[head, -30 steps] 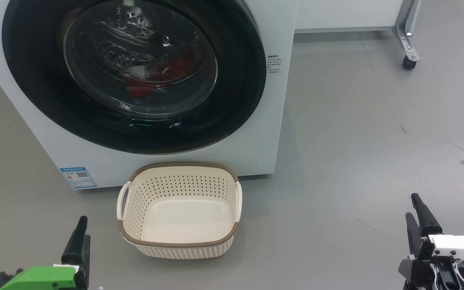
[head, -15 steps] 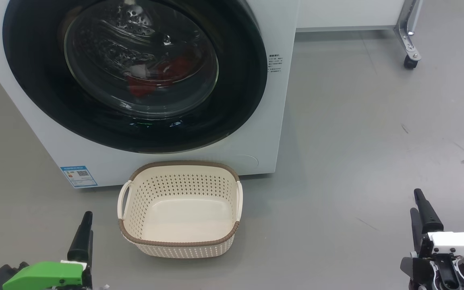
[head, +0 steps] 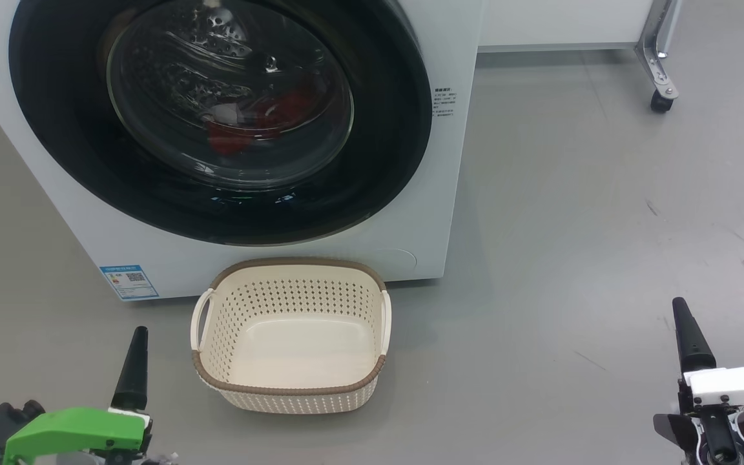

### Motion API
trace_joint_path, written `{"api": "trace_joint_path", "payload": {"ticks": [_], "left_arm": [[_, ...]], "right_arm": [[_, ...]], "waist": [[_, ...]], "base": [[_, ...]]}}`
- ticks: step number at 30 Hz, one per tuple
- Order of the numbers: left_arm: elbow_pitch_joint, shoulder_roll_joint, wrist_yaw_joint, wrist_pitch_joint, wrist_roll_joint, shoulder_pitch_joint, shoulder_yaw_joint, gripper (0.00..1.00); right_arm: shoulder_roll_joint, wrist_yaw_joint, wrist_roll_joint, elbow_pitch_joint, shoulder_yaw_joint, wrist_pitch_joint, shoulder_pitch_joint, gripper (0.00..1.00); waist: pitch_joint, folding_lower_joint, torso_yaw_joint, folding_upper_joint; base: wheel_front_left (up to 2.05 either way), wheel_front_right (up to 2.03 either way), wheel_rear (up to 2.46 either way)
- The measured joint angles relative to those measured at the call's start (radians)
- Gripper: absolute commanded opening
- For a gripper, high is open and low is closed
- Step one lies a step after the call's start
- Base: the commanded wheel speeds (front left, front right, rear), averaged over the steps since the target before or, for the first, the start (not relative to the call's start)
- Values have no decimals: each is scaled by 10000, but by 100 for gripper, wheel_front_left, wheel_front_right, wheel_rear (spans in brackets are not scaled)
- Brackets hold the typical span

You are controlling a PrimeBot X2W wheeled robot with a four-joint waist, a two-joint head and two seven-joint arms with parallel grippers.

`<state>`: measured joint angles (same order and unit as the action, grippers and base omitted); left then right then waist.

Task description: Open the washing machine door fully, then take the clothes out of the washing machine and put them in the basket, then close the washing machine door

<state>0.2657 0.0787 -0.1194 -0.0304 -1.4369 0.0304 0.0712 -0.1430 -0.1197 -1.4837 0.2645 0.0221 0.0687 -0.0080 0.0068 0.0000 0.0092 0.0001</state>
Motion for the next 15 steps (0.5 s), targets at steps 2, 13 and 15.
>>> {"api": "trace_joint_path", "payload": {"ticks": [2, 13, 15], "left_arm": [[0, 81, 0, -109, 395, 7, 81, 100], [23, 433, 17, -535, 2167, 66, 579, 100], [17, 462, 102, -617, 2491, 139, 639, 100]], "right_arm": [[-100, 94, 341, 12, 73, 77, 0, 100], [-594, 531, 2370, 23, 531, 403, -30, 100], [-702, 616, 2828, 21, 635, 458, -43, 100]], "waist": [[-3, 0, 6, 0], [-12, 0, 21, 0], [-11, 0, 22, 0]], "base": [[0, 0, 0], [0, 0, 0], [0, 0, 0]]}}
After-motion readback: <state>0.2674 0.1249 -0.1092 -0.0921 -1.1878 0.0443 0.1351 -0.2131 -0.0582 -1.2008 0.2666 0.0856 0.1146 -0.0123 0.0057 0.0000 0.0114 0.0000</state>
